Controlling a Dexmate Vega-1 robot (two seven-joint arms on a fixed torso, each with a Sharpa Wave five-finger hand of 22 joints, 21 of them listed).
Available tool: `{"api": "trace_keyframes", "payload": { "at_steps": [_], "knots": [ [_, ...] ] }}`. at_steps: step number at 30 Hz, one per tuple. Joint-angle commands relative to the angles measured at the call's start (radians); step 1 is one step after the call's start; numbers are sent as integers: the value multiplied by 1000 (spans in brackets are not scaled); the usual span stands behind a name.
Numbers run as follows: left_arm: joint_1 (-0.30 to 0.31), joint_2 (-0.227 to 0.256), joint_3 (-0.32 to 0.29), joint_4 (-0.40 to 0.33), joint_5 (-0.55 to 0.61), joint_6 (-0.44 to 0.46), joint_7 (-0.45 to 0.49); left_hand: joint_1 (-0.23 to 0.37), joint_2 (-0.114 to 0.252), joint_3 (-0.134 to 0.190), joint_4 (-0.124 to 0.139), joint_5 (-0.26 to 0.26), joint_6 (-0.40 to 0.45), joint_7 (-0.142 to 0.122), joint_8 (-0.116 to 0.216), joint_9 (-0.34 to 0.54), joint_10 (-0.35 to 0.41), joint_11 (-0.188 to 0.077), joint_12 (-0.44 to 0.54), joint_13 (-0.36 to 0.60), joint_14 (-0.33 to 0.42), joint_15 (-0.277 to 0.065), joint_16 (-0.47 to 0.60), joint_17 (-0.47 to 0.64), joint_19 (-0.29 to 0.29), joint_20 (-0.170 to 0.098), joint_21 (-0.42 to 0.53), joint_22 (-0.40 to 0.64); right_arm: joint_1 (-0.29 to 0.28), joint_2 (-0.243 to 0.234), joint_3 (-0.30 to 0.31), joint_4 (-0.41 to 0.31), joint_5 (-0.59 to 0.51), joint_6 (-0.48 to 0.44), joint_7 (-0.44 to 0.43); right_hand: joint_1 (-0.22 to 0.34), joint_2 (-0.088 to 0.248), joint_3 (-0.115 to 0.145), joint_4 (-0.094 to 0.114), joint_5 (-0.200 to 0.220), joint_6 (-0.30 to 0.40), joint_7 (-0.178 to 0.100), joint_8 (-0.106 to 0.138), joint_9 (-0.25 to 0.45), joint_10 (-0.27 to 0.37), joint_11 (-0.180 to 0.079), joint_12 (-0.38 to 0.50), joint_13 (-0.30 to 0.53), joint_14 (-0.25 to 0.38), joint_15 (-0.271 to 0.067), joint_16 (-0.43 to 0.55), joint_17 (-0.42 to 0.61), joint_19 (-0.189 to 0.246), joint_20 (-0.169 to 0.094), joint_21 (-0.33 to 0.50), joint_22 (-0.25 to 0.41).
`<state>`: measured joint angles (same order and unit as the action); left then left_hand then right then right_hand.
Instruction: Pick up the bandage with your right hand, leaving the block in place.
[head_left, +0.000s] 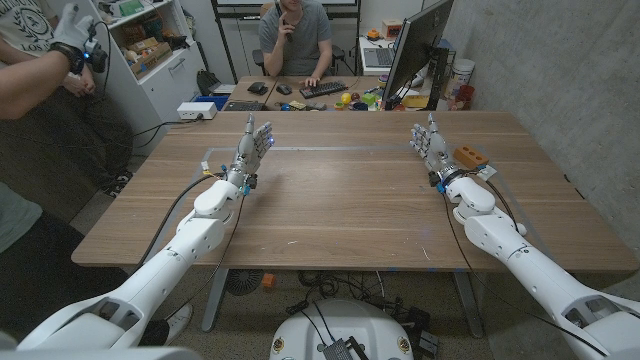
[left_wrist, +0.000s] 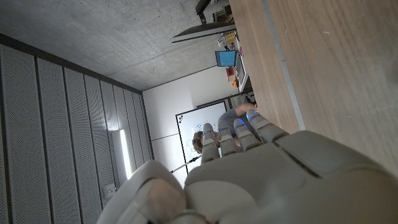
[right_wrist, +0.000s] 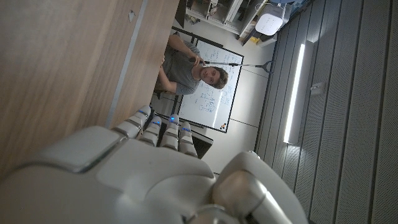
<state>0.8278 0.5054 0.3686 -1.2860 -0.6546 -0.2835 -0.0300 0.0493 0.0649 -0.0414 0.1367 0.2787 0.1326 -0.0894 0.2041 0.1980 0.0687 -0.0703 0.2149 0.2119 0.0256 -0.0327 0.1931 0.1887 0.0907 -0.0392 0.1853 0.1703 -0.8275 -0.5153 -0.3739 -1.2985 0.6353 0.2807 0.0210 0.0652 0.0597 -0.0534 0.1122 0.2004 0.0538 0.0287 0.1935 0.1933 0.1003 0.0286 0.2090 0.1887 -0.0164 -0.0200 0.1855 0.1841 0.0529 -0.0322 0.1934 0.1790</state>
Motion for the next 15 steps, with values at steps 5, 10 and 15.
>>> {"api": "trace_keyframes", "payload": {
  "at_steps": [5,10,15],
  "knots": [
    [-9,-3,-1,12,-7,7,-5,1,12,-1,5,6,7,0,7,2,8,1,5,4,3,-45,5,2,9,-19,5,3,1,-11,-5,-15,-15,-17,-15,10,-4,-2,7,7,10,-1,5,2,7,-1,6,4,-11,-1,5,4,7,0,5,2],
    [-9,-3,-1,12,-8,8,-5,1,12,-2,5,6,7,-1,6,2,11,3,6,4,2,-46,5,2,9,-18,5,3,-5,-39,-7,-50,-34,-46,-32,11,-4,-2,7,7,9,0,5,2,7,-1,6,4,-12,0,5,4,6,0,5,2],
    [-10,-3,0,14,-8,8,-9,1,12,-3,5,6,7,1,6,2,11,4,6,4,2,-46,5,2,9,-19,5,3,-9,-78,-12,-94,-63,-77,-42,16,-4,-2,4,6,8,-1,5,2,6,0,6,4,-12,2,4,4,6,1,5,1]
  ]
}}
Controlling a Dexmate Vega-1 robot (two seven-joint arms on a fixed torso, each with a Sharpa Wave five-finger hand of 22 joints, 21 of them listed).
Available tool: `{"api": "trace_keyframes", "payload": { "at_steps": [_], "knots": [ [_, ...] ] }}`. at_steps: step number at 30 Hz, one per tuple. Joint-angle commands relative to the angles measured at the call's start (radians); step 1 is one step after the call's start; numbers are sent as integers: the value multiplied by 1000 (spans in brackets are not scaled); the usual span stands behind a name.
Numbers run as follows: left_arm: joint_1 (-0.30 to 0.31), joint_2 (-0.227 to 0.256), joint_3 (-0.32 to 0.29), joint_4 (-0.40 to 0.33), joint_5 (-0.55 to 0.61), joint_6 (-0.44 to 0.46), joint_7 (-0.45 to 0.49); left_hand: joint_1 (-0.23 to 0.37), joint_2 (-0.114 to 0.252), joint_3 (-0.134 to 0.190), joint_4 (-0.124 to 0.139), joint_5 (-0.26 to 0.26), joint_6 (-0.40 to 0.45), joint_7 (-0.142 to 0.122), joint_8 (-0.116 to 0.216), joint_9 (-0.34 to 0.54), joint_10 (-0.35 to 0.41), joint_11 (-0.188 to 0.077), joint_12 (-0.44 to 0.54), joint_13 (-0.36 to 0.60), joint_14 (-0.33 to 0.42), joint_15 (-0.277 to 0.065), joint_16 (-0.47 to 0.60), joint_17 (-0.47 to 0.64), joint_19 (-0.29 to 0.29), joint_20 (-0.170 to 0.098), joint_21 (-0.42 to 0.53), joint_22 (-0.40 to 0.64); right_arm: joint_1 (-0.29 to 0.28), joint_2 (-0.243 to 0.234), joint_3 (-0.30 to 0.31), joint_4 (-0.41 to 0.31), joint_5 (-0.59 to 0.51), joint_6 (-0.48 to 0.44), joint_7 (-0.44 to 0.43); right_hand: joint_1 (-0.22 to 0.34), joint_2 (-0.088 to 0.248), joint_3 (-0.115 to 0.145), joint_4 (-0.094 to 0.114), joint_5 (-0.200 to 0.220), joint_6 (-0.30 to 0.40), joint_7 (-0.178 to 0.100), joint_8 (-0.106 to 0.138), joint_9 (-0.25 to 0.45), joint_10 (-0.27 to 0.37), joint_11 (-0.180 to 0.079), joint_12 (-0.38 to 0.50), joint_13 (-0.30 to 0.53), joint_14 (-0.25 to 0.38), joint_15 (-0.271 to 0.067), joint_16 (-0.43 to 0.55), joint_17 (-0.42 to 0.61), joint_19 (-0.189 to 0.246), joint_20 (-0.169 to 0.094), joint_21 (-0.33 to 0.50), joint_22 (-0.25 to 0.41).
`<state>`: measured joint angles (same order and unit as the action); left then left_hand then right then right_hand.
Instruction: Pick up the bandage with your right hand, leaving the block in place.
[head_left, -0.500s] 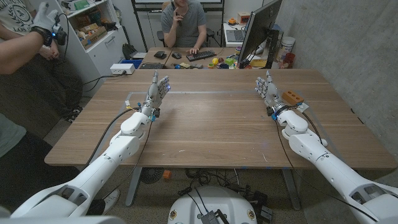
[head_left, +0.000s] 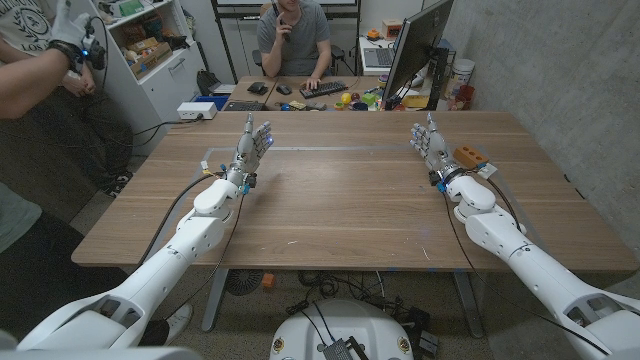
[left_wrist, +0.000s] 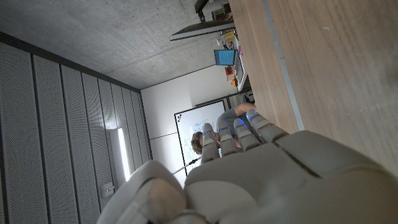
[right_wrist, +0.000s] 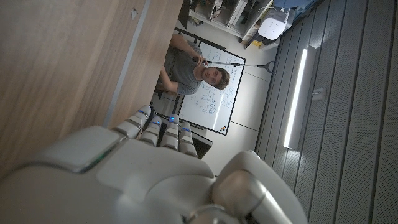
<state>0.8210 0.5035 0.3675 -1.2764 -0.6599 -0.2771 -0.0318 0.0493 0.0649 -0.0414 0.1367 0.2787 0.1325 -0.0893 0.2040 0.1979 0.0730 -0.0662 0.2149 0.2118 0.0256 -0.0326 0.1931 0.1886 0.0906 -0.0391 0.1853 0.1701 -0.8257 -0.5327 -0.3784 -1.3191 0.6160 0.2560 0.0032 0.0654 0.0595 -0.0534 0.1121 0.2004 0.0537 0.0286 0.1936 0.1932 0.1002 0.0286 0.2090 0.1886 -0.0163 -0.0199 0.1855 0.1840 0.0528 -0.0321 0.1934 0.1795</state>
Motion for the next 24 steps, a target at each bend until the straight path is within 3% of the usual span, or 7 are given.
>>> {"api": "trace_keyframes", "payload": {
  "at_steps": [1,9,12,15,17,24],
  "knots": [
    [-3,-1,0,4,-4,2,-9,1,12,-3,5,6,7,1,6,2,6,-3,5,4,2,-46,5,2,9,-19,5,4,-14,-73,-8,-87,-53,-63,-29,17,-4,-1,3,6,7,-1,4,2,6,0,6,4,-12,2,4,4,6,1,5,1],
    [-10,-1,4,11,-4,2,-20,2,13,-4,5,6,7,1,6,2,7,-2,5,4,2,-48,5,2,9,-18,6,4,-65,-192,7,-238,-116,-160,-81,30,-5,2,-5,7,4,3,4,2,7,1,6,4,-12,4,4,3,8,4,5,1],
    [-15,-2,8,17,-5,3,-33,2,13,-4,5,7,8,1,7,2,6,-1,5,4,2,-48,4,2,9,-18,6,4,-94,-281,24,-344,-164,-234,-110,43,-4,6,-12,7,2,2,5,2,6,1,6,4,-11,4,5,3,10,6,6,0],
    [-19,-4,10,22,-6,3,-40,2,13,-5,5,7,8,1,6,2,6,1,5,4,2,-48,5,2,9,-18,6,4,-107,-321,35,-395,-183,-273,-118,81,-3,18,-35,7,-6,1,6,1,6,-1,6,4,-9,3,5,2,17,11,8,0],
    [-23,-6,12,26,-8,3,-46,2,13,-5,5,7,8,2,6,2,5,0,5,4,2,-48,5,2,9,-18,6,4,-128,-389,49,-483,-220,-354,-144,167,-9,40,-87,2,-9,1,12,1,35,-4,16,5,35,-9,18,3,48,11,16,0],
    [-31,-11,15,38,-14,-1,-68,2,13,-6,5,7,10,3,7,2,7,0,5,4,2,-48,5,2,10,-18,6,4,-181,-497,91,-642,-278,-503,-194,210,-11,51,-113,-3,-2,3,17,1,60,-8,24,6,66,-21,25,4,76,12,23,1]
  ]
}}
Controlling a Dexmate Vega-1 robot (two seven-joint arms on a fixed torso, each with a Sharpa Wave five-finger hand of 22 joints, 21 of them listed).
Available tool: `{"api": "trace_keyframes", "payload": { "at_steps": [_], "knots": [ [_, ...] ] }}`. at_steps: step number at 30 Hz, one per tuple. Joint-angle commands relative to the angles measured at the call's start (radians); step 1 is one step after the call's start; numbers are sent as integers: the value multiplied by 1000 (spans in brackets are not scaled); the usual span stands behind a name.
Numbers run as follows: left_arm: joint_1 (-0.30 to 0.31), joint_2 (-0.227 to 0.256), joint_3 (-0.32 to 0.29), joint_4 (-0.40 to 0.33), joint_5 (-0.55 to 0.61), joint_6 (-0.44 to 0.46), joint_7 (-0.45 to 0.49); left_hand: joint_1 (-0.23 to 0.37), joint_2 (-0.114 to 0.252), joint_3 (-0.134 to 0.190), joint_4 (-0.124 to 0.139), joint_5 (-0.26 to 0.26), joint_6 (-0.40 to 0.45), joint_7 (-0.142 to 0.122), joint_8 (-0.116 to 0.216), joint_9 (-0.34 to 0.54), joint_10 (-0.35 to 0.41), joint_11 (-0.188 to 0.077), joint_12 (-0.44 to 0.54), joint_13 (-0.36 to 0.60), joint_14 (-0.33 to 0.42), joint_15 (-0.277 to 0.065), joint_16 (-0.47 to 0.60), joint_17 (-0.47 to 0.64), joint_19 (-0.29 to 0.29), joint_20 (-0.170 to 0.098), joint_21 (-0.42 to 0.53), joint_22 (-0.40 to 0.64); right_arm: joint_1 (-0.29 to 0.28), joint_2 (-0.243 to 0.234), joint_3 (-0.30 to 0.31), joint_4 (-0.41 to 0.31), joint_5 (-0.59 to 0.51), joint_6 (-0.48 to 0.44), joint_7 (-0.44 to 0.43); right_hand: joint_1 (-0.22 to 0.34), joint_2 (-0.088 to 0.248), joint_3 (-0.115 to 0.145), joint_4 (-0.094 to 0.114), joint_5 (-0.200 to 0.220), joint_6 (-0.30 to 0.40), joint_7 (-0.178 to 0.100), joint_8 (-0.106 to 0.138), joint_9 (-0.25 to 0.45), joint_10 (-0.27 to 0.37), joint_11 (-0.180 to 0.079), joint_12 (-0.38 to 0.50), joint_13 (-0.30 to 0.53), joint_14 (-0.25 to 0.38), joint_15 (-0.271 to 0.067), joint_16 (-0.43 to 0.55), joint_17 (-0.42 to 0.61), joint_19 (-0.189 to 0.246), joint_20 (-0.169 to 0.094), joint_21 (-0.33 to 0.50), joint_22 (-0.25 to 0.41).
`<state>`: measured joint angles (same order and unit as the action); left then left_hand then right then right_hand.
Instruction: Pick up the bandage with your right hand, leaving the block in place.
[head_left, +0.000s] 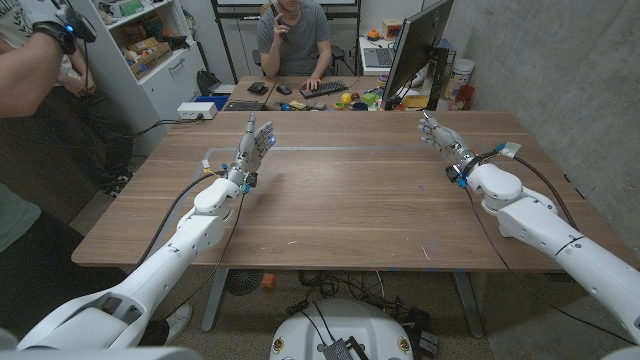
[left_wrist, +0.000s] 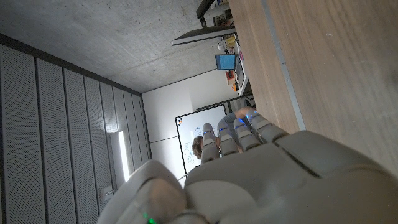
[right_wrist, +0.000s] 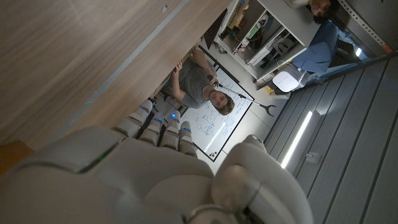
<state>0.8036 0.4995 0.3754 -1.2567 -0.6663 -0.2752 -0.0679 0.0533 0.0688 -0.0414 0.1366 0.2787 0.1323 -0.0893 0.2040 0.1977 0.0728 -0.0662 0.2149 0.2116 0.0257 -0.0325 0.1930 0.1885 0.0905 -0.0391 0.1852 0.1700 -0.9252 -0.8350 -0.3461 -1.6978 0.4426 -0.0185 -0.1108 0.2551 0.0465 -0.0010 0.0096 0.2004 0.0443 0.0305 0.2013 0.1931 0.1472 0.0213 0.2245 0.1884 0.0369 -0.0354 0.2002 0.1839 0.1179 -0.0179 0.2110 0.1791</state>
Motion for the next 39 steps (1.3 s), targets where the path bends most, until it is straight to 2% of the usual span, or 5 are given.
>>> {"api": "trace_keyframes", "payload": {
  "at_steps": [1,12,22,33,39],
  "knots": [
    [-14,-7,8,20,-7,-3,-34,-2,9,-6,5,7,10,3,7,2,7,-1,5,5,2,-49,5,2,10,-18,6,4,-89,-210,65,-282,-110,-249,-82,21,2,-1,-11,-3,8,2,9,1,13,-1,9,6,13,-5,11,4,12,-2,6,2],
    [-21,-5,10,28,-10,-1,-51,-2,9,-7,5,7,12,3,7,2,8,-1,5,5,4,-49,5,2,10,-18,6,4,-243,-429,174,-509,-181,-508,-124,91,-5,15,-55,-5,35,-9,20,2,52,-14,21,9,52,-26,17,7,48,-4,12,3],
    [-31,-1,23,33,-6,4,-81,-1,10,-10,6,8,36,4,16,2,35,6,14,5,5,-53,6,2,10,-19,6,4,-501,-587,391,-661,-266,-717,-131,147,-15,26,-90,-2,57,-21,27,3,60,-26,23,13,68,-47,16,9,79,-16,17,4],
    [-31,1,25,29,-4,15,-76,-1,11,-11,6,8,36,3,14,1,37,9,14,5,5,-55,6,2,10,-19,6,4,-711,-582,564,-718,-541,-830,90,192,-20,36,-116,4,39,-33,20,4,52,-46,19,16,68,-60,13,11,96,-24,19,5],
    [-33,3,29,28,-2,20,-82,-1,11,-12,6,8,37,3,13,1,37,6,14,5,5,-55,6,2,10,-19,6,4,-720,-594,521,-736,-668,-896,150,208,-20,39,-124,7,46,-55,22,6,47,-56,18,18,67,-71,11,13,106,-17,21,7]
  ]
}}
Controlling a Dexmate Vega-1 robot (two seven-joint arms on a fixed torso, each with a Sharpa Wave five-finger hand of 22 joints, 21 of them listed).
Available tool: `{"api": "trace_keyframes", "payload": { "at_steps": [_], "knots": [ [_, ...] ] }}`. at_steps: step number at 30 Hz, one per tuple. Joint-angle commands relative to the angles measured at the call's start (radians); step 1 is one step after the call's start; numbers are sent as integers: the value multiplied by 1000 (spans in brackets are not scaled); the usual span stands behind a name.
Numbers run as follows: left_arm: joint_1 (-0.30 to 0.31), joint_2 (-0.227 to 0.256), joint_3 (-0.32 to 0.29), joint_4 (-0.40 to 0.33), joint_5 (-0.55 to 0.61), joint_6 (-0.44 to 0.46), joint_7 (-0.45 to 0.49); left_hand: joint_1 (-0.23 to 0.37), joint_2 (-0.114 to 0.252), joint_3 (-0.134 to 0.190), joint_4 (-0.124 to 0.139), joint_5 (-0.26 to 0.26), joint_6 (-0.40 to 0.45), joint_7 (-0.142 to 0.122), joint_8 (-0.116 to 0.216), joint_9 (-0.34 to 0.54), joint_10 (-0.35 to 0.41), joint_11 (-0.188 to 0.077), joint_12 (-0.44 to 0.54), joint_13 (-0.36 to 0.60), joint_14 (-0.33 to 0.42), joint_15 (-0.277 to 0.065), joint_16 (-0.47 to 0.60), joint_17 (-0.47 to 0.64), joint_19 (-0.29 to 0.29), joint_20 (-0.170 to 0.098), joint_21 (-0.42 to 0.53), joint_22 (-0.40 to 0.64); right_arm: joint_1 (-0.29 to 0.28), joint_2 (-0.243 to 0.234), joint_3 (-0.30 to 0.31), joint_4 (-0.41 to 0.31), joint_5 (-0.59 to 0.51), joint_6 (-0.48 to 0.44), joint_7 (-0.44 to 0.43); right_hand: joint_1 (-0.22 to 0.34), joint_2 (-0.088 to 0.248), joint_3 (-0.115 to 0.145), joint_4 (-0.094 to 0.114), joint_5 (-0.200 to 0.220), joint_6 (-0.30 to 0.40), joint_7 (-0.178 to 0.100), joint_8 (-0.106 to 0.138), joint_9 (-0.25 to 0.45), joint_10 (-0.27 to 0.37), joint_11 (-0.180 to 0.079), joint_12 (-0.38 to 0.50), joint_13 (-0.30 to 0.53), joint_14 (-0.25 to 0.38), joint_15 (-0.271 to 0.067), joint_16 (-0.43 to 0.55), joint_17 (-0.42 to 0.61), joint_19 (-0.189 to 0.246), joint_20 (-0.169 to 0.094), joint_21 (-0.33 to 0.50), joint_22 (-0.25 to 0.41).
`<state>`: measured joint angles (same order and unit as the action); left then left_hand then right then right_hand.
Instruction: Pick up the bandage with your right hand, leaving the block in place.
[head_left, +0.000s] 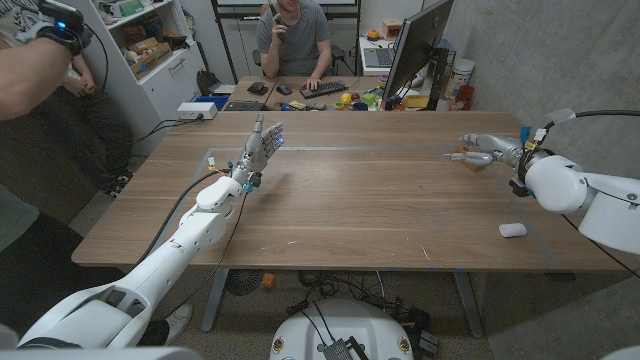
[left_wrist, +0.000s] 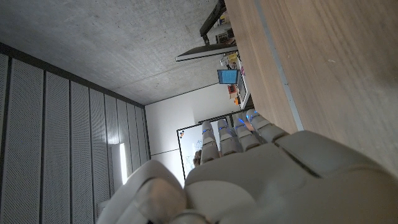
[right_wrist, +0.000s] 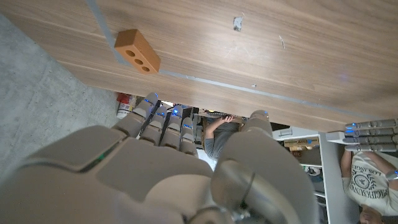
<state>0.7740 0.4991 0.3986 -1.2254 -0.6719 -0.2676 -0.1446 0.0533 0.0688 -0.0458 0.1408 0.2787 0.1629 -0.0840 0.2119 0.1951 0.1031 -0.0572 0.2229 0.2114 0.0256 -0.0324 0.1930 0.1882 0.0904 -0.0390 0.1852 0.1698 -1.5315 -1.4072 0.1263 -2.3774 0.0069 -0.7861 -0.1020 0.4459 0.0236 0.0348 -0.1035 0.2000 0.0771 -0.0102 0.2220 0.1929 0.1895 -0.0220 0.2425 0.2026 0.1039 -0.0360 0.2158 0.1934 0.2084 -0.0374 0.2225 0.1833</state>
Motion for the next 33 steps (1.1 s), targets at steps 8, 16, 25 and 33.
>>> {"api": "trace_keyframes", "payload": {
  "at_steps": [8,16,25,33],
  "knots": [
    [-4,8,10,-12,9,21,-3,-1,11,-9,2,8,9,0,6,3,8,-4,5,6,6,-54,6,3,11,-19,6,4,-123,-99,-15,-45,-338,-183,233,39,7,10,-20,11,26,-27,6,8,6,-27,1,6,6,-84,-3,5,26,-6,11,4],
    [-1,12,12,-23,12,28,3,-1,11,-10,2,9,13,1,6,3,7,-4,4,6,6,-55,6,3,13,-19,7,4,-196,-61,39,-11,-442,-130,349,68,11,19,-33,18,19,-33,2,10,8,-39,2,7,10,-95,-3,5,28,-23,9,4],
    [6,19,15,-40,17,40,12,-1,12,-12,2,9,14,2,6,3,8,-5,4,6,6,-55,6,3,13,-21,6,4,-247,-13,87,13,-593,-56,507,108,18,32,-47,26,19,-47,2,12,15,-56,5,9,10,-106,-6,5,31,-29,7,5],
    [8,22,16,-47,18,47,18,-1,12,-13,2,9,19,2,6,3,11,-2,5,6,7,-56,6,3,15,-21,7,4,-285,49,144,36,-742,55,690,169,21,50,-63,38,-5,-62,-6,14,9,-67,4,10,-14,-115,-18,4,20,-34,-1,5]
  ]
}}
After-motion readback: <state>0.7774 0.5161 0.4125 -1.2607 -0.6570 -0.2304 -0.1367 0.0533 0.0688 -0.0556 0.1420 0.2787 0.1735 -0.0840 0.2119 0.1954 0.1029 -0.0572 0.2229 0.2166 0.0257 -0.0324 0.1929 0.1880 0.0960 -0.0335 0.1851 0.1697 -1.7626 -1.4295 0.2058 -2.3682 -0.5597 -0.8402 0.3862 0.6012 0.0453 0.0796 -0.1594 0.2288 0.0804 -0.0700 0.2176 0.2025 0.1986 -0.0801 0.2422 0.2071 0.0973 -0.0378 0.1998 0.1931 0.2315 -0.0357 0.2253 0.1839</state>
